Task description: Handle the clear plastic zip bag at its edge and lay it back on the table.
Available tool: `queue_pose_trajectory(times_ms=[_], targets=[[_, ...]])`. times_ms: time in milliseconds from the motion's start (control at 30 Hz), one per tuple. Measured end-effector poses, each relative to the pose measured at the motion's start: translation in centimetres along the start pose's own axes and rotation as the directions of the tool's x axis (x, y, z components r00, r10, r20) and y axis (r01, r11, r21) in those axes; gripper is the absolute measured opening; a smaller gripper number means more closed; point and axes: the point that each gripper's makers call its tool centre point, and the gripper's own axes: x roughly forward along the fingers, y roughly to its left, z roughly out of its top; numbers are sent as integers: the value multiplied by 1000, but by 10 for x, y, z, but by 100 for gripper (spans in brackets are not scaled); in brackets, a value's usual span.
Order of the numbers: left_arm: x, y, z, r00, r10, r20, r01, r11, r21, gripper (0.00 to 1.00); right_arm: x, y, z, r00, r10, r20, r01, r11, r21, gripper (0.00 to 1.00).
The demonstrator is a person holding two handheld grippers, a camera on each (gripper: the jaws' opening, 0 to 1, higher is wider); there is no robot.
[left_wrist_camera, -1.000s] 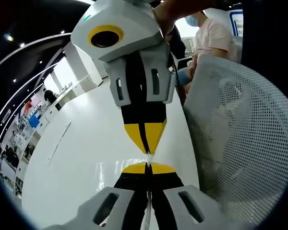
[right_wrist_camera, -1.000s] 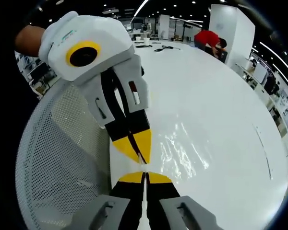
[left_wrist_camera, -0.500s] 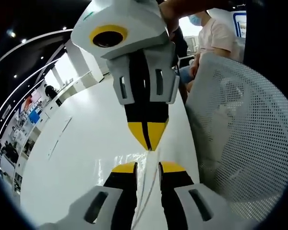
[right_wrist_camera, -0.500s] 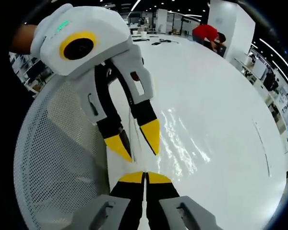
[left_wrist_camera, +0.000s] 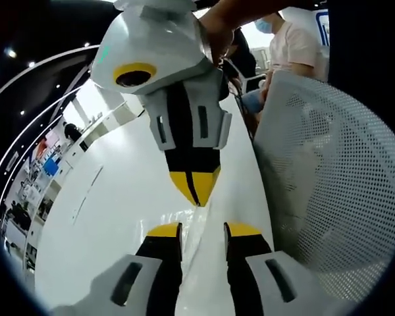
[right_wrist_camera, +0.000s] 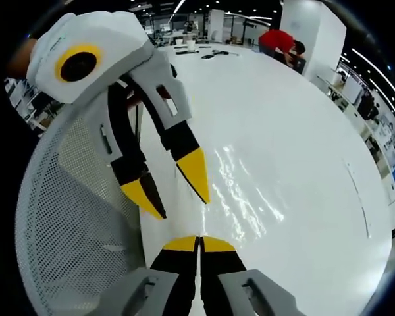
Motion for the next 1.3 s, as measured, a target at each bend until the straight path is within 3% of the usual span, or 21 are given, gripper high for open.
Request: queue_pose_trajectory(times_ms=[300,600,933,1100,1200,1300], targets=[[-3,-2,7,1000,3,18,-4,999,36,13,0,-4,1,1000,-21,-16,21,1000,2,0],[2,-2,-8,998,4,-64,0,998,57,12,-6,-3,12,1000,-29,3,29,999,-21,0],[2,7,-11,995,47,-89,-43,998,47,1,-12,-9,14,998,-56,12,56,998,0,0],[2,11,-8,995,55,-86,-54,998,11,0,-15,-8,17,998,-58,14,58,998,-2,0],[2,10,-5,995,54,-78,-53,998,26,0,-15,-6,14,999,-53,4,53,998,-26,0],[2,10,-4,996,60,-73,-58,998,34,0,-17,-10,17,997,-76,16,77,988,-133,0]])
